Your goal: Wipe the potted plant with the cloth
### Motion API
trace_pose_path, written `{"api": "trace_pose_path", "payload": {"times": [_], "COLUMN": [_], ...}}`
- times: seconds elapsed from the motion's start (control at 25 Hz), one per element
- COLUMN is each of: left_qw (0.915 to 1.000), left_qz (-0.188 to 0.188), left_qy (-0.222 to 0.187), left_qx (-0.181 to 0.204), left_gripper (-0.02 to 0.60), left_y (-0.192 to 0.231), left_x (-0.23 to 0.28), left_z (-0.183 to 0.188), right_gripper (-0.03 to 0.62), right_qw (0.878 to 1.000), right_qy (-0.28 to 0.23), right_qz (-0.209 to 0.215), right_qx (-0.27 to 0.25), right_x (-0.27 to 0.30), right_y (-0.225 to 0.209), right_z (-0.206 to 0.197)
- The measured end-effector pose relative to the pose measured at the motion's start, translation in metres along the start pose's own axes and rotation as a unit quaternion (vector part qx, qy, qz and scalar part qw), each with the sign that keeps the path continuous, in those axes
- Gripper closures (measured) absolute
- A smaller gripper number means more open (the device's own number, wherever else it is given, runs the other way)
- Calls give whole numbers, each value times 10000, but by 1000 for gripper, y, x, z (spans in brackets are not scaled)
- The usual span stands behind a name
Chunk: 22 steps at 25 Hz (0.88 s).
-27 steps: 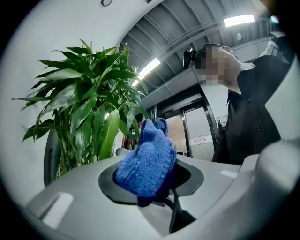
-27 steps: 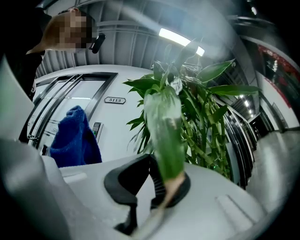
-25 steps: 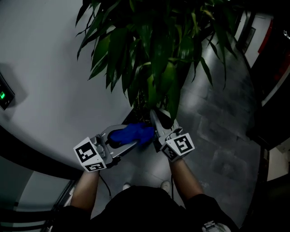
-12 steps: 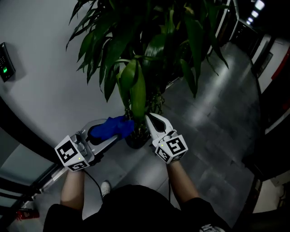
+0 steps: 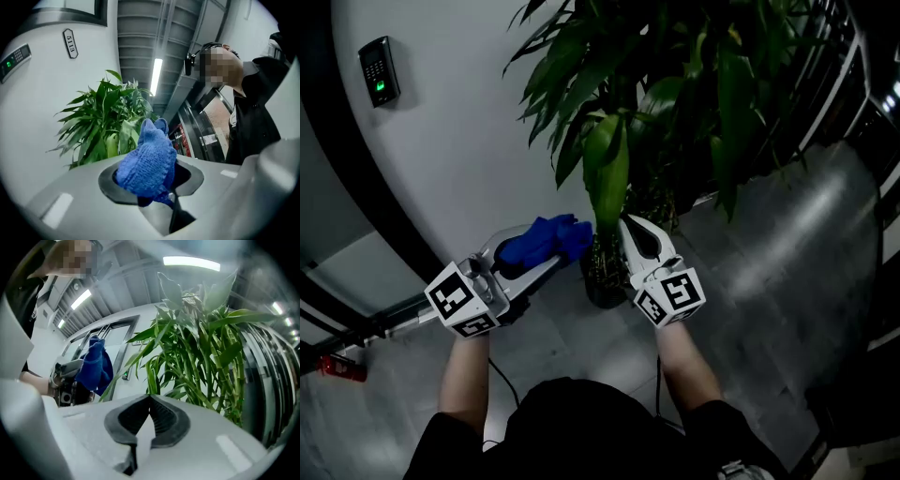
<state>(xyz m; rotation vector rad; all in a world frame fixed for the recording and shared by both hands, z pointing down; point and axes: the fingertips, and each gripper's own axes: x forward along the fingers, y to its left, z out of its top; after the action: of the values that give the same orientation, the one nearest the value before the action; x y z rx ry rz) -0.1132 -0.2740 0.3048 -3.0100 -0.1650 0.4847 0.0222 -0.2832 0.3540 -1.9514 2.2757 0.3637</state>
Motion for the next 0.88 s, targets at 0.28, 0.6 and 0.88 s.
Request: {"api": "trace_pose_path", "payload": {"times": [0.28,0.6,0.88], "left_qw": [9985,9901,9753], "left_qz": [-201,-430,-3], "left_qy": [343,681,874], "left_qx": [369,1147,2028], "left_gripper": [426,426,426], "left_y": [20,27,58], "left_x": [30,81,121], "left_z": [57,97,112], "right_gripper": [591,591,591], "right_qw": [9979,9981,9978], "right_qy": [-517,-590,-594], "right_qz": [-225,180,299], "right_qx": [329,-82,-83], "right_x": [24,43,53], "right_y": [-10,4,15], "right_z": [38,55,59]}}
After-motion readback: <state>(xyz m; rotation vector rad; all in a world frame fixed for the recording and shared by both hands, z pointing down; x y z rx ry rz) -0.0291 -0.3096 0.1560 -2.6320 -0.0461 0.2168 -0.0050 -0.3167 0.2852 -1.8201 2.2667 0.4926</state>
